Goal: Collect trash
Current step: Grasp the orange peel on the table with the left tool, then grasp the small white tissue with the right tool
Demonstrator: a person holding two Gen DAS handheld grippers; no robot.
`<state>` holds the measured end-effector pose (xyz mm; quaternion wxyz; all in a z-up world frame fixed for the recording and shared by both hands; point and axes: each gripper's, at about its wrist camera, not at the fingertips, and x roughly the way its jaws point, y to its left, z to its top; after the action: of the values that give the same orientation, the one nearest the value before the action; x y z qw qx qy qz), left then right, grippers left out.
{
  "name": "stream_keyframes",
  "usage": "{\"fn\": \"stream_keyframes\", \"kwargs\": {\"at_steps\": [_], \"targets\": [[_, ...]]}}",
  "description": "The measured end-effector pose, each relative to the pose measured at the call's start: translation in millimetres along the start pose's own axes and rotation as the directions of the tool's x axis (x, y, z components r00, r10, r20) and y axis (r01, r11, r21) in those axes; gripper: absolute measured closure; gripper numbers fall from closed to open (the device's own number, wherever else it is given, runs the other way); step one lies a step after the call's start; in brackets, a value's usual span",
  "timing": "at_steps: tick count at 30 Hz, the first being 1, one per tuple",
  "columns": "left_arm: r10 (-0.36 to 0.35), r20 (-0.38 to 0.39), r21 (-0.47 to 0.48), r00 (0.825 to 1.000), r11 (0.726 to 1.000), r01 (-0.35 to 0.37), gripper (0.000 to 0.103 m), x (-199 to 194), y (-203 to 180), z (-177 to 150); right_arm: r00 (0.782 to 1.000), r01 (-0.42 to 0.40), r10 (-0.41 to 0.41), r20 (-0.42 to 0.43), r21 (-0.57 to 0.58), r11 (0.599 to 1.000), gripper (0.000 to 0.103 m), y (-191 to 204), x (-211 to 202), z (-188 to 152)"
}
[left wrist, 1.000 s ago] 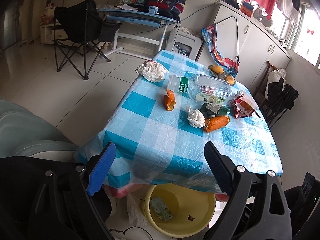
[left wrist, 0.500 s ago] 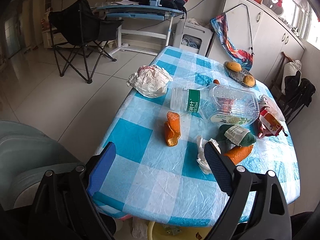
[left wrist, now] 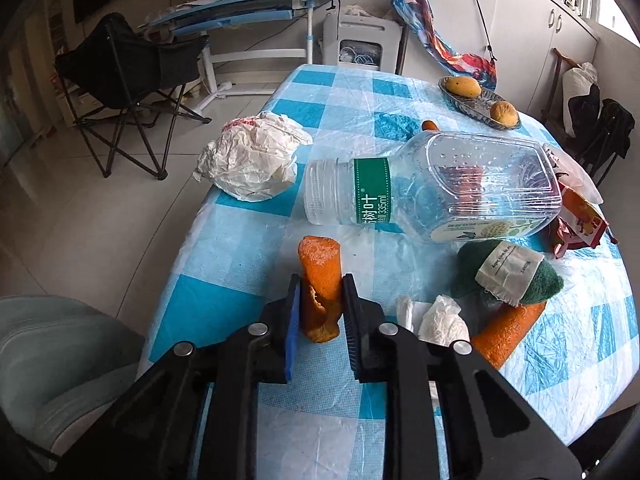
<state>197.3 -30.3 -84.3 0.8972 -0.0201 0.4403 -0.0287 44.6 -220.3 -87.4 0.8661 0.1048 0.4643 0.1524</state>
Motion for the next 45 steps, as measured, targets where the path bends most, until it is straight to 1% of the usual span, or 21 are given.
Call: {"fn": "stream_keyframes", "kwargs": {"at_steps": [5, 9, 13, 15, 18, 20, 23, 25, 27, 30, 33, 34, 37, 40, 41, 43, 44, 45], "targets": [[-0.087, 0.04, -0.078, 0.995, 0.993, 0.09, 0.087, -30, 16, -5, 1.0, 0.016, -0.016, 0.014, -0.026, 1.0, 0.012, 4, -4, -1], [-0.135, 0.095, -0.128, 0.986, 0.981, 0.147, 0.087, -64, 33, -9, 1.0, 0.027, -0.027, 0.007, -0.048, 0.998, 0.012, 10, -4, -5], [-0.175, 0.13, -0.178, 0.976, 0.964, 0.197, 0.087, -95, 54, -18, 0.999, 0.045, -0.043, 0.021, -0.11, 0.993, 0.012, 20, -6, -6], [-0.185, 0.149, -0.193, 0.971, 0.958, 0.212, 0.086, -110, 63, -28, 0.998, 0.058, -0.052, 0.041, -0.152, 0.987, 0.012, 28, -9, -3], [-0.174, 0.169, -0.211, 0.97, 0.955, 0.208, 0.086, -125, 76, -43, 0.996, 0.048, -0.029, 0.085, -0.226, 0.973, 0.012, 42, -13, 12], [-0.167, 0.181, -0.237, 0.969, 0.949, 0.207, 0.086, -131, 86, -49, 0.994, 0.043, -0.013, 0.109, -0.277, 0.96, 0.012, 53, -13, 28], [-0.156, 0.211, -0.269, 0.965, 0.94, 0.211, 0.086, -138, 101, -53, 0.992, 0.034, 0.007, 0.125, -0.32, 0.947, 0.012, 67, -2, 57], [-0.152, 0.229, -0.281, 0.961, 0.935, 0.215, 0.086, -140, 104, -54, 0.993, 0.033, 0.007, 0.119, -0.335, 0.942, 0.015, 74, 11, 75], [-0.148, 0.237, -0.287, 0.96, 0.933, 0.215, 0.086, -140, 105, -53, 0.996, 0.035, -0.003, 0.092, -0.345, 0.938, 0.023, 79, 29, 93], [-0.155, 0.232, -0.298, 0.96, 0.928, 0.222, 0.086, -138, 107, -54, 0.998, 0.056, -0.046, 0.038, -0.344, 0.937, 0.031, 79, 56, 112], [-0.163, 0.23, -0.304, 0.959, 0.924, 0.23, 0.086, -136, 107, -54, 0.994, 0.087, -0.102, -0.027, -0.346, 0.934, 0.039, 73, 81, 123], [-0.167, 0.229, -0.304, 0.959, 0.924, 0.233, 0.086, -135, 106, -53, 0.992, 0.093, -0.116, -0.048, -0.343, 0.935, 0.04, 70, 88, 125], [-0.178, 0.226, -0.306, 0.958, 0.92, 0.243, 0.086, -133, 105, -52, 0.988, 0.086, -0.124, -0.095, -0.331, 0.94, 0.045, 61, 99, 128], [-0.193, 0.221, -0.311, 0.956, 0.915, 0.257, 0.086, -131, 105, -52, 0.984, 0.078, -0.128, -0.124, -0.346, 0.935, 0.054, 59, 105, 125], [-0.199, 0.22, -0.314, 0.955, 0.912, 0.263, 0.086, -131, 106, -52, 0.983, 0.074, -0.127, -0.13, -0.356, 0.932, 0.062, 61, 106, 123], [-0.206, 0.22, -0.316, 0.953, 0.91, 0.269, 0.086, -130, 105, -52, 0.985, 0.068, -0.12, -0.12, -0.367, 0.928, 0.068, 64, 104, 119], [-0.207, 0.22, -0.315, 0.953, 0.91, 0.271, 0.086, -130, 105, -52, 0.986, 0.065, -0.116, -0.116, -0.368, 0.927, 0.074, 65, 103, 119], [-0.207, 0.219, -0.313, 0.953, 0.911, 0.27, 0.086, -129, 103, -52, 0.987, 0.065, -0.113, -0.11, -0.367, 0.928, 0.078, 66, 101, 118]]}}
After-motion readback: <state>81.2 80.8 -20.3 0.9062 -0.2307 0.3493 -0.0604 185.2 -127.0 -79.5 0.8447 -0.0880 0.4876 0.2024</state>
